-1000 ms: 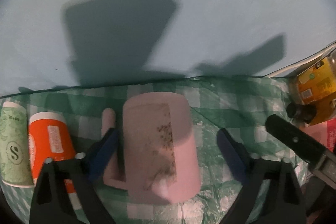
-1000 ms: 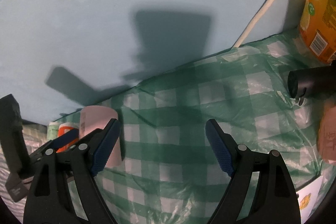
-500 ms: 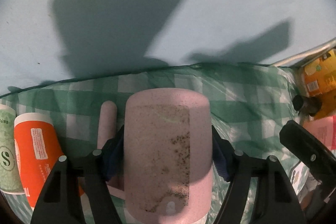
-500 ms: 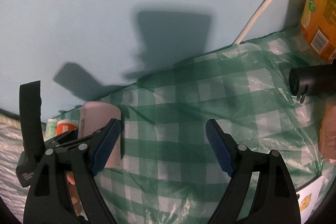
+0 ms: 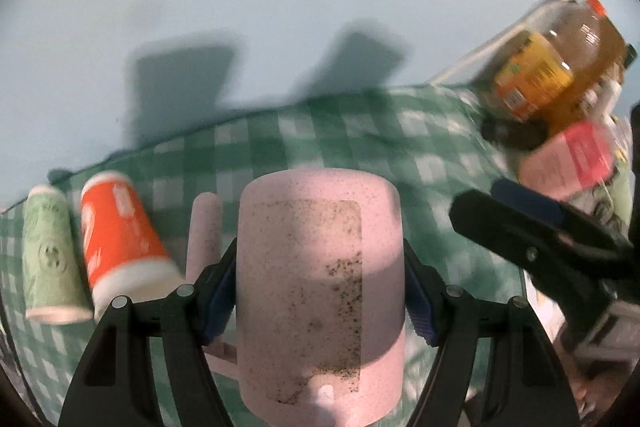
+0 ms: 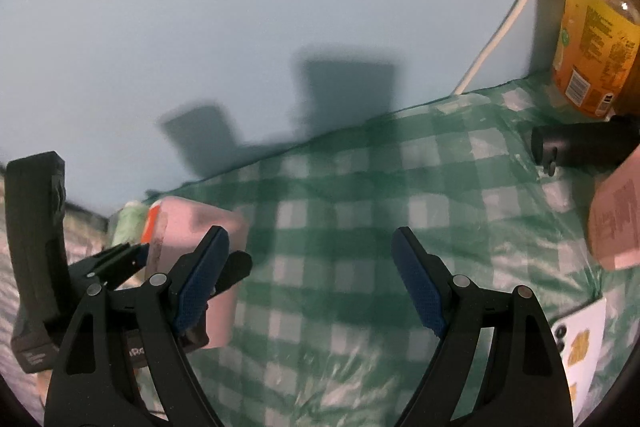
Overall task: Flip cup upside down
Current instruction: 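Close the right gripper on the pink mug's body and lift it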
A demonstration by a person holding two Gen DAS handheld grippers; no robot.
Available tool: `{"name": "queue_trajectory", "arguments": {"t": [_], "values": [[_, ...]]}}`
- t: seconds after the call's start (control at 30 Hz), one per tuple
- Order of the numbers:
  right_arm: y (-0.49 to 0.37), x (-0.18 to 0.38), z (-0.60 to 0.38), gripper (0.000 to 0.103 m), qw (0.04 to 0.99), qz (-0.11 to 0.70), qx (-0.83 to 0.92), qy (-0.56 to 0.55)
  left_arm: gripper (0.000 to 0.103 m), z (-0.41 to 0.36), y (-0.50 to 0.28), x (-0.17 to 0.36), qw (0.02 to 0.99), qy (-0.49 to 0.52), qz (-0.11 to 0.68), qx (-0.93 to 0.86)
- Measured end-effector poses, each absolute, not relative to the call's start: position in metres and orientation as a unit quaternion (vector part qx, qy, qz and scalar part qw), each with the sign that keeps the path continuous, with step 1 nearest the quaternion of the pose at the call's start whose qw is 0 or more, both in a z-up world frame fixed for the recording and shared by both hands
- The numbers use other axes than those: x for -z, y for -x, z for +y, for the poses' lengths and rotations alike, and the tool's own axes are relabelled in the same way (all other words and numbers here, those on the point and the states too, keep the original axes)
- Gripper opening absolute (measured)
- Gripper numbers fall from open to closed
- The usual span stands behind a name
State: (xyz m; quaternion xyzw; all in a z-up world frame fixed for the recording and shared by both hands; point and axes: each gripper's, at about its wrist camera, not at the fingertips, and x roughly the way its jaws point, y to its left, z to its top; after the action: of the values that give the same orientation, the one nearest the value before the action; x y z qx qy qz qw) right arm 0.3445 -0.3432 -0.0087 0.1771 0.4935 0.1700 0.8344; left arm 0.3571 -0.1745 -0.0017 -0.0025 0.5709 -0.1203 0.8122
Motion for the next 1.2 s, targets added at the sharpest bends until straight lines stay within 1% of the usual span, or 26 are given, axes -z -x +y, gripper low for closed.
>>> {"name": "queue_trajectory", "arguments": {"t": [0.17, 0.33, 0.53, 0.8, 1.07, 1.2], "values": [[-0.313, 0.008, -0.326, 0.084, 0.831, 0.499, -0.188, -0.161, 0.074, -0.164, -0.324, 0.004, 0.812, 0.013, 0.568, 0.131], [-0.287, 0.016, -0.306, 0.084, 0.821, 0.508, -0.214, -0.146, 0.074, -0.143, -0.279, 0.022, 0.813, 0.025, 0.568, 0.122], [-0.265, 0.028, -0.279, 0.084, 0.808, 0.528, -0.233, -0.123, 0.074, -0.113, -0.246, 0.046, 0.807, 0.041, 0.579, 0.109], [-0.250, 0.049, -0.247, 0.084, 0.794, 0.547, -0.244, -0.105, 0.074, -0.097, -0.234, 0.076, 0.794, 0.061, 0.596, 0.100], [-0.249, 0.059, -0.235, 0.084, 0.788, 0.554, -0.246, -0.106, 0.074, -0.097, -0.235, 0.078, 0.790, 0.053, 0.603, 0.099], [-0.249, 0.057, -0.231, 0.084, 0.787, 0.555, -0.246, -0.114, 0.082, -0.095, -0.237, 0.073, 0.788, 0.057, 0.606, 0.099]]}}
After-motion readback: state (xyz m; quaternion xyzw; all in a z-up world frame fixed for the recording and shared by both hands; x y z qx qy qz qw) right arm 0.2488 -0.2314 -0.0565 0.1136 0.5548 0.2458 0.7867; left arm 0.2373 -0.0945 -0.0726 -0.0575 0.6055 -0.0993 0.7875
